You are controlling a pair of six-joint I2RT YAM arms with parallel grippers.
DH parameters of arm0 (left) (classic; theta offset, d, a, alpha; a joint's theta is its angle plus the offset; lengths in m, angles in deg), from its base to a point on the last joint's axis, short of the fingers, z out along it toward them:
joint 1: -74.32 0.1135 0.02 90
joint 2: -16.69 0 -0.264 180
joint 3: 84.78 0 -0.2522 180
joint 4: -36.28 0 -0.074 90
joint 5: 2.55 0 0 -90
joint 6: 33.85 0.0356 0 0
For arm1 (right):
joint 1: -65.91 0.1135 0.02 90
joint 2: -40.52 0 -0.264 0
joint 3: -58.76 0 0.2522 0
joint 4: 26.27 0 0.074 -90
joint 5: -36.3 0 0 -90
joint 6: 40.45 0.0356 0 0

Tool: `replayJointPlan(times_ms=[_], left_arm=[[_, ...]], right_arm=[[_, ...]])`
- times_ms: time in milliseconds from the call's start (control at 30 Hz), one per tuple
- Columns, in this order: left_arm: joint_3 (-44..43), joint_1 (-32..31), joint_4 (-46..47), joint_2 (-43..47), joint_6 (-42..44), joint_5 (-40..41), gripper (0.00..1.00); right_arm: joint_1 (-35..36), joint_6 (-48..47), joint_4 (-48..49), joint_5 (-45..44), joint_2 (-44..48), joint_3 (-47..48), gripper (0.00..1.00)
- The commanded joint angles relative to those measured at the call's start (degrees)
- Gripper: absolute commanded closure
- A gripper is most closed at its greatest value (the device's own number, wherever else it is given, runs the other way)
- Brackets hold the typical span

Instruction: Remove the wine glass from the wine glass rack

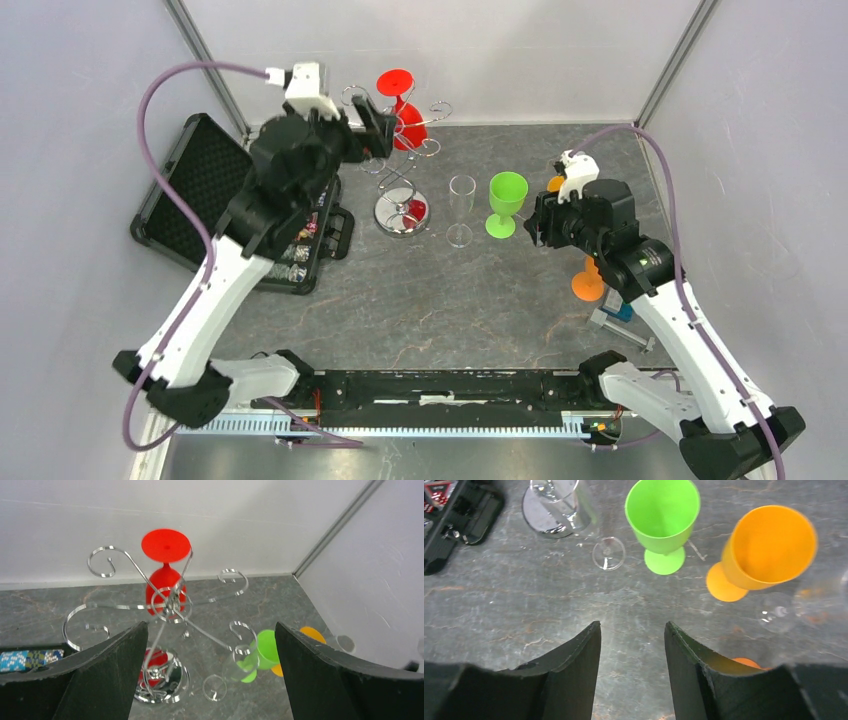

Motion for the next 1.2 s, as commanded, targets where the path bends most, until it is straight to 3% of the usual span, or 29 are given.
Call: replayJointPlan(times_ms=[0, 167, 333, 600, 867, 1167], left_arm=[[-10.7, 6.8, -2.9, -8.6, -3.1, -10.9, 0.02], [-17.0, 14.1, -2.1, -16.8, -10.7, -20.7, 0.12], [-17.6, 17.9, 2.0, -22.5, -19.6, -24.2, 0.18], [-16.1, 18.5, 10.3, -29.0, -24.7, -21.0, 0.43], [-11.4, 18.5, 14.7, -29.5, -28.7, -12.3, 0.42], [-15.1, 18.5, 11.8, -33.3, -33.6, -9.6, 0.37]], right_arm=[[-0.1, 2.7, 7.9, 8.3, 1.3, -3.2, 0.46], [-0.1, 2.0, 8.2, 8.3, 1.7, -4.6, 0.47], [-0.1, 2.2, 8.9, 8.1, 1.8, -5.4, 0.47], [-0.1, 2.4, 8.5, 7.0, 1.9, -6.2, 0.48], [0.0, 3.3, 8.0, 6.1, 2.5, -6.0, 0.48], [0.0, 4.2, 8.4, 6.0, 2.3, -6.1, 0.49]])
